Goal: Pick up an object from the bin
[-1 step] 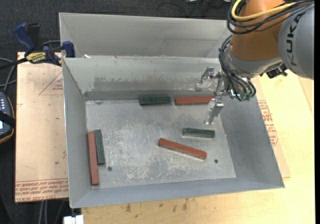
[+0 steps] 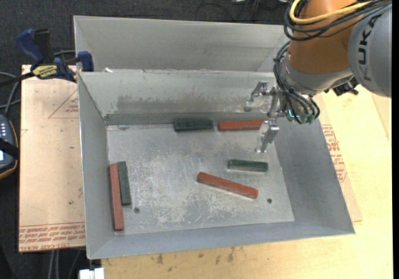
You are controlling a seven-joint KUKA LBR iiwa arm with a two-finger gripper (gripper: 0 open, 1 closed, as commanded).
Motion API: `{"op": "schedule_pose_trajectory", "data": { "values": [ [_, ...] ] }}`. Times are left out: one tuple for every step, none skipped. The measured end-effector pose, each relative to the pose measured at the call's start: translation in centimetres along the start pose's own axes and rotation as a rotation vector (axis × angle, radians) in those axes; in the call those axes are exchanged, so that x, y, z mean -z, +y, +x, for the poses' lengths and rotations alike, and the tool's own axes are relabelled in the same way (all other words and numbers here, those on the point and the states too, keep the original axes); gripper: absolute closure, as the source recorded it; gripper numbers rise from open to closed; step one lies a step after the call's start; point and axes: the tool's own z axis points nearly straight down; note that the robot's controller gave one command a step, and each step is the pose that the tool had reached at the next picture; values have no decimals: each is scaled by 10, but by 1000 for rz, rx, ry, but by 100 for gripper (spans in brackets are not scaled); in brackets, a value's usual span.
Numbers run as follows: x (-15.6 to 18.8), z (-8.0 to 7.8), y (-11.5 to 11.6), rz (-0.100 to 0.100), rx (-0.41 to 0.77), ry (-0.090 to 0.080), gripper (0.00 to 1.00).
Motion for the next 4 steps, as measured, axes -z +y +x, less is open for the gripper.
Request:
{"op": "schedule_pose_trajectory", "data": {
  "values": [
    [-53,31,-1,0,35,-5,0],
    [-133,45,-18,2,9,-10,100],
    [-133,45,-18,2,9,-10,100],
    [4,32,-19,0,23,-2,100]
  ]
}}
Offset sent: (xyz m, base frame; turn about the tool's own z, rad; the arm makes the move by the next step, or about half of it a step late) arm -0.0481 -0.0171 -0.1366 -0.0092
